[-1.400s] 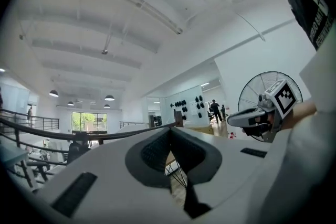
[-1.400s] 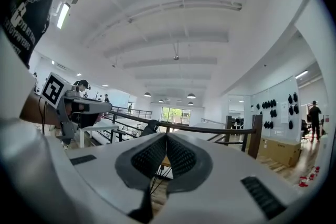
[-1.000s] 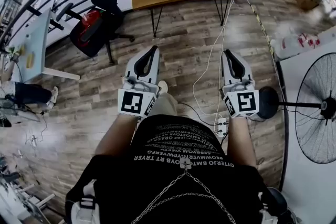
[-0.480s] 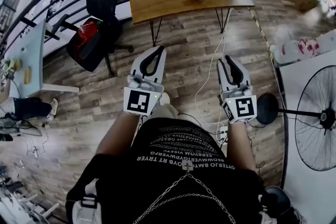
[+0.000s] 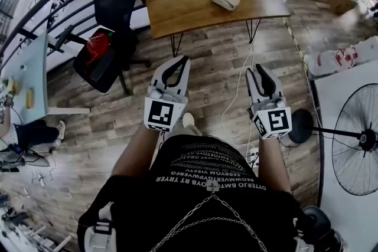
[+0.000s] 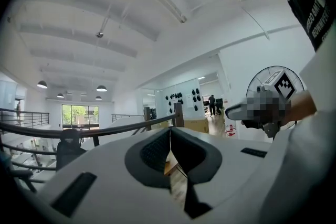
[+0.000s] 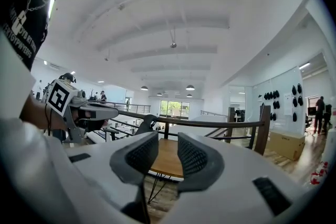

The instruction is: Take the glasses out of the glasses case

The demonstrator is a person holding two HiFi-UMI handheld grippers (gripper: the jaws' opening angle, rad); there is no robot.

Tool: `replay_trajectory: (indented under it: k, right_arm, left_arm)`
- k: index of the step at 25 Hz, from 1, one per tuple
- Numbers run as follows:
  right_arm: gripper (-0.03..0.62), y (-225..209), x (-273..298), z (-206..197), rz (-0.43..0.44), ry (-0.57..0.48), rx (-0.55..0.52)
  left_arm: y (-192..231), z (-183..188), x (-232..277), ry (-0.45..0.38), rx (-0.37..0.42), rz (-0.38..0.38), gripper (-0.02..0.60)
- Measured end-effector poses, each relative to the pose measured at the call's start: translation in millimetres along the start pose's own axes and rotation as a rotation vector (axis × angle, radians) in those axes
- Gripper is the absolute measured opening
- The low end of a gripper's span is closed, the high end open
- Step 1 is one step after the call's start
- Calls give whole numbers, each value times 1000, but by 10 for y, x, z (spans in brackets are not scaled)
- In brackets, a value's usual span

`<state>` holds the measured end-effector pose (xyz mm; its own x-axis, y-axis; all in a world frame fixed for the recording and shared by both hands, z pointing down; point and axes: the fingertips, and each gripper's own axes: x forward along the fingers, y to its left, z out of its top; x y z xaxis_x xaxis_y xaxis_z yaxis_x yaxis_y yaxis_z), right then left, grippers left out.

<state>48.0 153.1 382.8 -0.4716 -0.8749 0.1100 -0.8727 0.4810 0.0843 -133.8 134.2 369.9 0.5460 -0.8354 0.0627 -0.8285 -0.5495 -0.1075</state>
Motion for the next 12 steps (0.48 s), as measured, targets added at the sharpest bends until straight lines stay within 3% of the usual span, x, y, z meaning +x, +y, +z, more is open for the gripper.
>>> replay_trajectory:
  k: [12]
  right_arm:
    - [103, -9, 553, 73, -58, 34, 2]
  left_arm:
    - [607, -105, 265, 10, -26, -31, 29]
